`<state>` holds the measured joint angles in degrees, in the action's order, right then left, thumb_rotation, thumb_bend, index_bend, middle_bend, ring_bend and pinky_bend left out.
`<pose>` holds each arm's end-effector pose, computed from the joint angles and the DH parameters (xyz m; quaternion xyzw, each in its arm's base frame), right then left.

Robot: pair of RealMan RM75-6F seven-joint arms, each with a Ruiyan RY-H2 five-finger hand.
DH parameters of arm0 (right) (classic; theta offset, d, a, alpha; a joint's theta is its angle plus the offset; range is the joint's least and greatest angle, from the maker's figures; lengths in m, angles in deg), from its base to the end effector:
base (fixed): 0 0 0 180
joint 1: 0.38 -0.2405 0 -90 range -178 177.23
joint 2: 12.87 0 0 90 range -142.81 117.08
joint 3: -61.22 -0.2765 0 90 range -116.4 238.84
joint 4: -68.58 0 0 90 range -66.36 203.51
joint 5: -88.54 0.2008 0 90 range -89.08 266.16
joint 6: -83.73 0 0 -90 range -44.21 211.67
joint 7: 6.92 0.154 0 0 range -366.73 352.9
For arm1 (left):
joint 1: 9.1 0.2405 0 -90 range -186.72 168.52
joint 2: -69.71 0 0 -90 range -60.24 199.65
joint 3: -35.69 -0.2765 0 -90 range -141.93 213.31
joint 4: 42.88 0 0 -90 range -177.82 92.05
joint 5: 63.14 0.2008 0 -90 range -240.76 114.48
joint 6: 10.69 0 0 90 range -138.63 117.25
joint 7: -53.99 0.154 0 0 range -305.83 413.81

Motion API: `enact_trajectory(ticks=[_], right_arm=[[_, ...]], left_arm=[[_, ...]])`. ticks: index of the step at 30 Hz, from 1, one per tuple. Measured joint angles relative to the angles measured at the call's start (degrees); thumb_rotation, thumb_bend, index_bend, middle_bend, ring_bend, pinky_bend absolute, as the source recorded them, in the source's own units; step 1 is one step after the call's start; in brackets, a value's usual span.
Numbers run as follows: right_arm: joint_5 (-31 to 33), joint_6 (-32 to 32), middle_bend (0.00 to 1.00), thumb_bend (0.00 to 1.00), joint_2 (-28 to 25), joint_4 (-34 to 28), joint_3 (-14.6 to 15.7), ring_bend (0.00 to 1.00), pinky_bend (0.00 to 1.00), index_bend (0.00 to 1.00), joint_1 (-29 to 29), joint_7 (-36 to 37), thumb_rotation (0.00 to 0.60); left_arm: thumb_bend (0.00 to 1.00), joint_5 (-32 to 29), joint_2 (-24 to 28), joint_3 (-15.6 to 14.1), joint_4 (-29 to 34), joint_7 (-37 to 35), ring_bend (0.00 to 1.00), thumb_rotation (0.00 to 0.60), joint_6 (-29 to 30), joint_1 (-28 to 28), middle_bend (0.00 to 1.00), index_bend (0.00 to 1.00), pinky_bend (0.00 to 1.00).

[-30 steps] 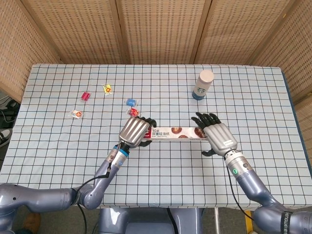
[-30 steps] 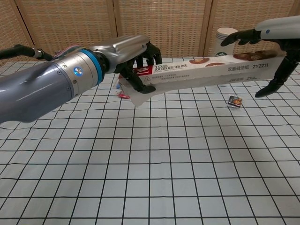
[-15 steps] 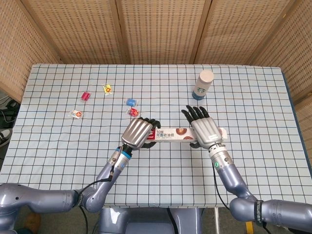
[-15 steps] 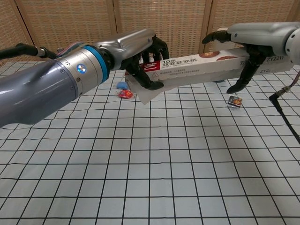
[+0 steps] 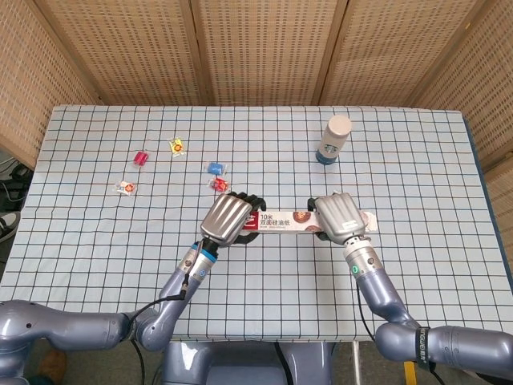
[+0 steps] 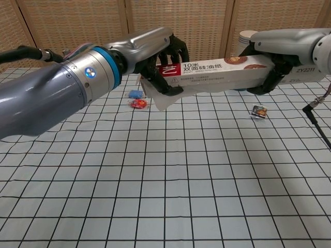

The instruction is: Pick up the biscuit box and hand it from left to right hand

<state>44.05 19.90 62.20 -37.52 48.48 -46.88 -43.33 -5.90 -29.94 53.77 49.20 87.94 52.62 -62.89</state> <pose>-0.1287 -0.3644 0.0685 0.7158 -0.3748 0.3441 0.4783 -0.0196 0.3561 -0.0367 -0.7294 -0.3328 -0.4709 0.3681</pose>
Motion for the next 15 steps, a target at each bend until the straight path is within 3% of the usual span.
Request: enact_trajectory(ticks=[1,4,8,15], right_arm=[[0.0,0.1,0.63,0.7,-0.1,0.1,0.0,0.74,0.63,0.68,0.0,0.2,0.6],[-0.4,0.2,0.63,0.7,-0.1,0.5,0.2,0.74,0.64,0.68,0.0,0.9,0.6],[-0.8,0.5,0.63,0.69,-0.3,0.7,0.4,0.75,0.64,0.68,0.2,2.0,0.6],[-1.4,0.7,0.63,0.69,-0.9,0.9,0.8,0.75,0.64,0.68,0.6,3.4,0.6]], left_arm=[[0.07,-0.1,0.4,-0.1,0.3,0.0,0.15,0.6,-0.2,0.0,0.14,0.22,0.28],[0.0,-0.1,1.9,-0.4,2.1,-0.7,0.0,0.6,-0.5,0.4,0.0,0.01,0.1],[0.0,1.2,4.1,-0.4,4.8,-3.2,0.0,0.6,0.0,1.5,0.0,0.0,0.0],[0.0,4.5,11.4,-1.1,11.3,-5.6,0.0,0.6,3.7,5.5,0.0,0.0,0.0]])
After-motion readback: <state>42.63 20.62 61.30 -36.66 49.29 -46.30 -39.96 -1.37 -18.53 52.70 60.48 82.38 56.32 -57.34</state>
